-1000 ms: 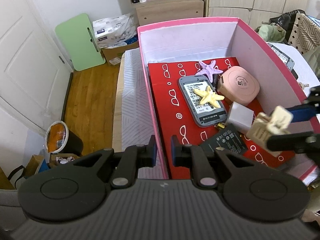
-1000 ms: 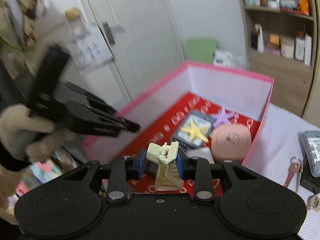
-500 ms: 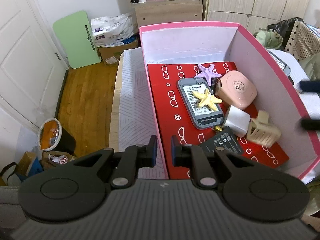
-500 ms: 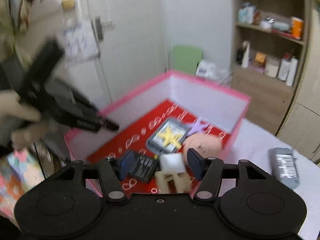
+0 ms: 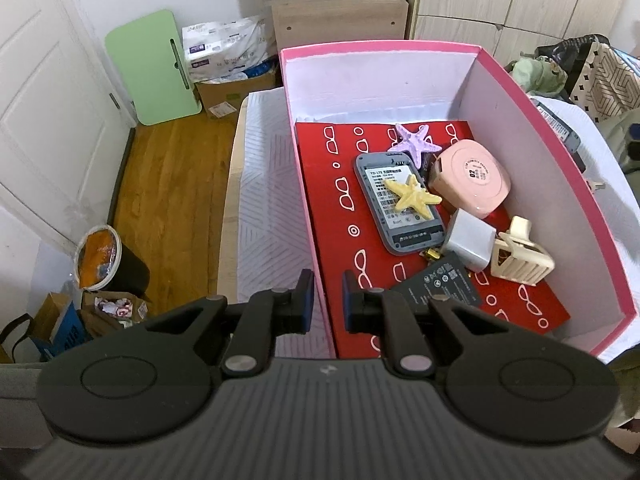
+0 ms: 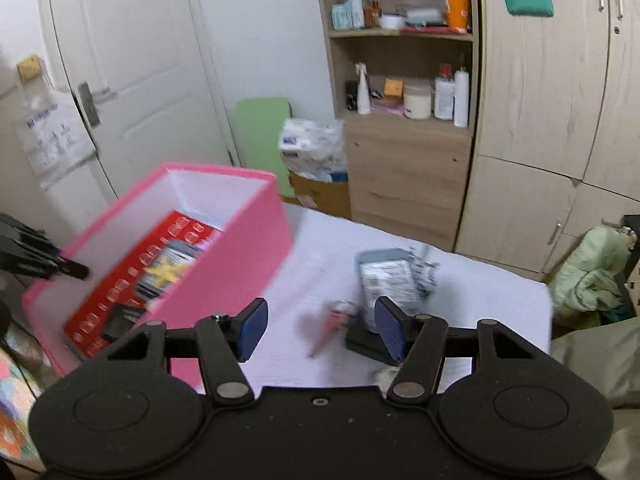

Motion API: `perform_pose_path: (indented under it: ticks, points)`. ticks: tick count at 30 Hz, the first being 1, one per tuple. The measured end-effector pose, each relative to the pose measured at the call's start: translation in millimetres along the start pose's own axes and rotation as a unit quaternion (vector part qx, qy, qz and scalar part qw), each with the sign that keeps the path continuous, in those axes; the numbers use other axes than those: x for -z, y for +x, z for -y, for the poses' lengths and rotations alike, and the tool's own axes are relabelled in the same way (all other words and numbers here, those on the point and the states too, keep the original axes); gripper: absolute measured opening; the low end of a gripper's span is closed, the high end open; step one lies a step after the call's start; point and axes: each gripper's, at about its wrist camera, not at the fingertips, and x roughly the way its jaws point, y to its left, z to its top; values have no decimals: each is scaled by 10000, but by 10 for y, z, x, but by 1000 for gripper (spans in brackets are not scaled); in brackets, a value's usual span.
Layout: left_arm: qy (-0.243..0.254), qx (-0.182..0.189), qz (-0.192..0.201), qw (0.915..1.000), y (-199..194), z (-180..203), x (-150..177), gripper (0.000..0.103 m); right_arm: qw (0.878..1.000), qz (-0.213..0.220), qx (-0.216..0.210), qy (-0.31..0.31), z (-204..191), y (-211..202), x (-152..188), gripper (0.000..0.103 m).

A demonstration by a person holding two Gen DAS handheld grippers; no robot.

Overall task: Organize rigid objects
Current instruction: 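Return the right gripper to the table and grasp the grey router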

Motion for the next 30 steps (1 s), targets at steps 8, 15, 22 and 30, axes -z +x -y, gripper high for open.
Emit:
perform_pose_path:
  ticks: [8, 15, 22, 30]
  points:
    - [365, -278, -173, 9988, -43, 143, -34, 12, 9942, -880, 290, -544, 146, 703, -136, 64]
    - [331, -270, -151, 9990, -99, 138, -34, 12, 9943, -1002, 335, -144, 402, 1175, -353, 65]
    - [407, -315, -158, 9985, -99, 163, -34, 12, 9898, -1264, 582, -320, 344, 1434, -345, 73]
    - [372, -243, -119, 9989, -107, 123, -24, 12, 9909, -1093, 745, -262, 330, 1357, -335, 65]
